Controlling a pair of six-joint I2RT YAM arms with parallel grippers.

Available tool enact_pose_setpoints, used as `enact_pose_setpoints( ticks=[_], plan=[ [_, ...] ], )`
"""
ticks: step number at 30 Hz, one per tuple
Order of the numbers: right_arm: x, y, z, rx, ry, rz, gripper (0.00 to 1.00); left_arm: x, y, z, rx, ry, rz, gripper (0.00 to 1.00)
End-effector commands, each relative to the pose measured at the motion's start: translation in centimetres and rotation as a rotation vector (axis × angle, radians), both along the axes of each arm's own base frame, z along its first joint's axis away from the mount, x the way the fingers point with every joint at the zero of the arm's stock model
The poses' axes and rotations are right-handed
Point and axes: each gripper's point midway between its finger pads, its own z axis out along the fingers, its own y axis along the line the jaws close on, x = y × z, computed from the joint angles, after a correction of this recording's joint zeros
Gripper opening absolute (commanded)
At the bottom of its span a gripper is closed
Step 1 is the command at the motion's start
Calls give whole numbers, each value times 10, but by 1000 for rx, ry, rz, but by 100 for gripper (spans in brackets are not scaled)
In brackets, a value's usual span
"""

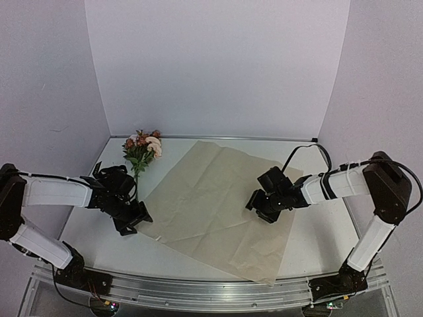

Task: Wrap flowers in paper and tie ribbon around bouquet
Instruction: Adjust the flattened wrapping paper at the center of the board.

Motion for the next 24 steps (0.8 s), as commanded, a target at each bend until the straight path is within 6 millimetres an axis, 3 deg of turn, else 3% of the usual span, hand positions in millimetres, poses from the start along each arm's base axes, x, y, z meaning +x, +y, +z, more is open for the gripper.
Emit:
enact_pose_setpoints(
  ticks=[1,11,18,24],
  plan=[
    [5,5,27,37,-70,36,62,19,-8,5,-24,-57,85,71],
    [0,-38,35,-22,-103,-6,69,38,-16,-8,12,-68,28,69],
    [-3,-63,37,-83,-112,-14,70,65,-2,-17,33,-73,7,67],
    [-11,-68,29,-111,-86,10,71,96,12,-24,60,-83,-28,67]
  ],
)
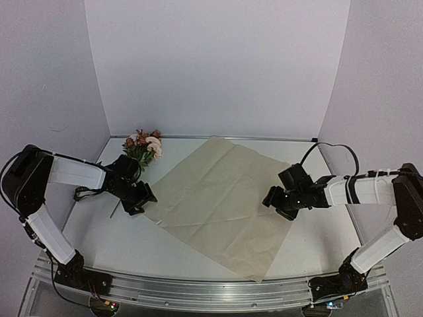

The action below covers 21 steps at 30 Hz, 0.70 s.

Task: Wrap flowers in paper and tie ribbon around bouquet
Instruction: Adjust the flattened wrapping paper at the center of the board.

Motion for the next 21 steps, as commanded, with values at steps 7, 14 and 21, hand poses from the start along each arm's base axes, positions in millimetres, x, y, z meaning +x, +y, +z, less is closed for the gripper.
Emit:
enact_pose_setpoints(
  ticks=[7,14,21],
  plan=[
    [-22,-13,-14,-40,35,10,70,37,29,-29,85,30,-66,66],
    [-42,1,-26,-22,64,28,68,47,33,-29,90,29,-64,65],
    [-61,26,-37,-6,85,66,62,41,41,-24,101,27,-56,66]
  ],
)
